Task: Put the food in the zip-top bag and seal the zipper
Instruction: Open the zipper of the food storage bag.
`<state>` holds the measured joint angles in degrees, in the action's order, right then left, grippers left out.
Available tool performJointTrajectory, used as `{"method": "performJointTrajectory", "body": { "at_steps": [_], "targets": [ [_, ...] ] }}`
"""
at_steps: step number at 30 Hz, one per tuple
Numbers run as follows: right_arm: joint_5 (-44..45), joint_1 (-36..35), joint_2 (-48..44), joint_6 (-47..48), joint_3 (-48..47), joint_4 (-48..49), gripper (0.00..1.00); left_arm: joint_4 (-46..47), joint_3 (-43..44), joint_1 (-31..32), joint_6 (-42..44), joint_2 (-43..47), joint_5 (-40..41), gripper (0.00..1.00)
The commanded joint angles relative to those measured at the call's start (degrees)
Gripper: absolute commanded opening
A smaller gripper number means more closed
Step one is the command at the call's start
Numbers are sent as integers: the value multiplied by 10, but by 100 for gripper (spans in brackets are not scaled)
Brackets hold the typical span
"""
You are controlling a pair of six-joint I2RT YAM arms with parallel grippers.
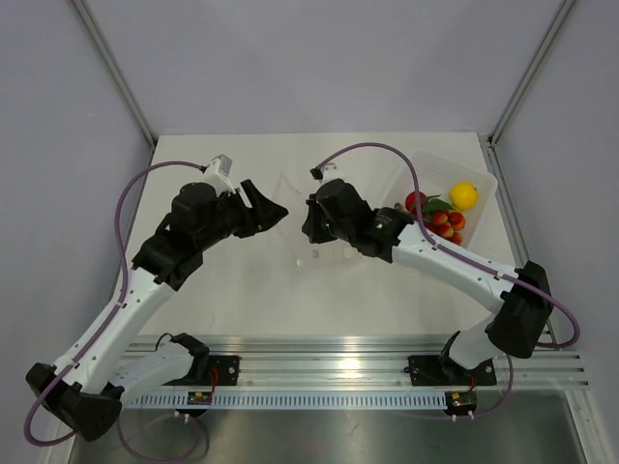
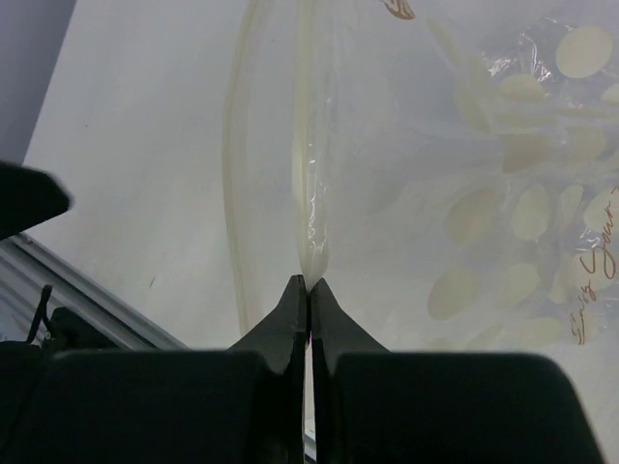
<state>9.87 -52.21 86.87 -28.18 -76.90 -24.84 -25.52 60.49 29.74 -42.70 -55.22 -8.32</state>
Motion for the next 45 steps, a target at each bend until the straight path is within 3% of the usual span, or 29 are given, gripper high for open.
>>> {"method": "performJointTrajectory", "body": {
  "at_steps": [1, 3, 4, 11, 15, 17, 18, 20, 21, 22, 28, 35, 41, 45],
  "targets": [
    [-31, 3, -33, -20, -13, 24, 0, 13, -21, 0, -5, -16, 27, 81],
    [-33, 3, -37, -23, -10, 23, 0, 15, -24, -1, -10, -25, 33, 88],
    [-35, 3, -43, -25, -7, 23, 0, 19, -27, -1, -11, -30, 36, 86],
    [-33, 4, -66, -30, 9, 26, 0, 40, -50, -6, -27, -57, 42, 59],
    [-30, 4, -72, -33, 19, 25, 0, 49, -63, -6, -34, -58, 37, 57],
    [-29, 6, -75, -35, 22, 26, 0, 53, -66, -6, -35, -56, 36, 51],
    [-30, 6, -75, -36, 25, 27, 0, 54, -66, -6, -34, -55, 36, 39],
    [-37, 10, -78, -42, 26, 26, 0, 48, -60, -6, -30, -57, 43, 24],
    [-42, 18, -79, -43, 30, 27, 0, 35, -46, -6, -27, -57, 50, 5],
    [-55, 26, -83, -47, 33, 28, 0, 25, -37, -6, -24, -58, 55, 0],
    [-158, 110, -97, -99, 96, 64, 0, -71, 80, -6, 35, -64, 102, 0],
    [-224, 122, -91, -129, 108, 108, 0, -153, 200, -5, 78, -108, 103, 0],
    [-219, 121, -66, -149, 119, 105, 0, -178, 195, 6, 88, -187, 87, 0],
    [-192, 123, -57, -147, 123, 67, 9, -173, 178, 24, 87, -224, 92, 0]
  ]
}}
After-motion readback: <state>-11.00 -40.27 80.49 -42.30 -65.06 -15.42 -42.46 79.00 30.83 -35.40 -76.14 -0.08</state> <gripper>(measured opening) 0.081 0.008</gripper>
